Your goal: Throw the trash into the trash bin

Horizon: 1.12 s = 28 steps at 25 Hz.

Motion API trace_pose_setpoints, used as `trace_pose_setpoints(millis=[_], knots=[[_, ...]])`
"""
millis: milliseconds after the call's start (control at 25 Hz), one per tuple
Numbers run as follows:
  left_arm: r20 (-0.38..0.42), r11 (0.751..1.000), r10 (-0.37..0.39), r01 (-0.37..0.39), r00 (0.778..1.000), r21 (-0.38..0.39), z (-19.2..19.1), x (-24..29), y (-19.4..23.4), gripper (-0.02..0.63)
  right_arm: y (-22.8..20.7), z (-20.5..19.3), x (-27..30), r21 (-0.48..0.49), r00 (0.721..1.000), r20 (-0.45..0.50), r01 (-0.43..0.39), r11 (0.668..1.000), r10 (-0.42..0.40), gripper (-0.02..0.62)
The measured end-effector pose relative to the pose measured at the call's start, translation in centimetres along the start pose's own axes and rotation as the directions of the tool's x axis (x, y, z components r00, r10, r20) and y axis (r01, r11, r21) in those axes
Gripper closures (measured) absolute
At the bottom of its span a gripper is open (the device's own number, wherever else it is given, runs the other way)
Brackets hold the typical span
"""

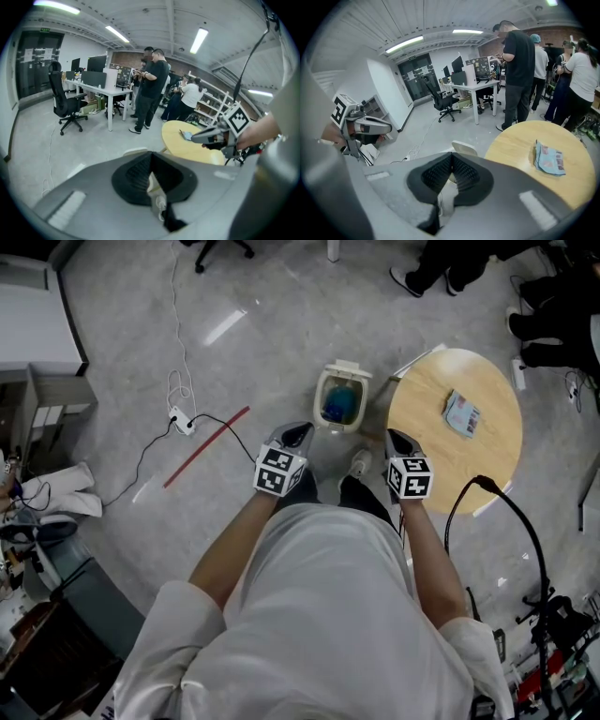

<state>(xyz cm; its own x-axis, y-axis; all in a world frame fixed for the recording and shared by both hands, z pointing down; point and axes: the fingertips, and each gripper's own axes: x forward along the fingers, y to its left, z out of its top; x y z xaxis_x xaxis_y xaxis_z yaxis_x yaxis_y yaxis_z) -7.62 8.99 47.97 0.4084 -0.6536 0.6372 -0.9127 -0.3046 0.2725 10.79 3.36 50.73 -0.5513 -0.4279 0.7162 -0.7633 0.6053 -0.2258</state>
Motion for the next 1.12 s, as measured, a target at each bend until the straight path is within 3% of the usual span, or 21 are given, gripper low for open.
trace_pose_setpoints(millis=[160, 680, 1120], knots=[[0.015, 0.999, -0.033, 0.033, 0.999, -0.004, 0.9, 0.0, -0.4, 0.602, 0.3, 0.3, 0.0, -0.006, 1.000, -0.004, -0.004, 1.000, 0.004, 0.592], [0.016, 1.000, -0.023, 0.023, 1.000, -0.012, 0.9, -0.3, 0.6, 0.601, 1.2, 0.4, 0.3, 0.001, 1.000, -0.007, 0.002, 1.000, -0.002, 0.592], [0.014, 0.992, -0.116, 0.115, 0.993, 0.055, 1.9, -0.3, 0.8, 0.602, 1.2, 0.9, -0.6, 0.074, 0.996, 0.035, 0.080, 0.994, -0.083, 0.592]])
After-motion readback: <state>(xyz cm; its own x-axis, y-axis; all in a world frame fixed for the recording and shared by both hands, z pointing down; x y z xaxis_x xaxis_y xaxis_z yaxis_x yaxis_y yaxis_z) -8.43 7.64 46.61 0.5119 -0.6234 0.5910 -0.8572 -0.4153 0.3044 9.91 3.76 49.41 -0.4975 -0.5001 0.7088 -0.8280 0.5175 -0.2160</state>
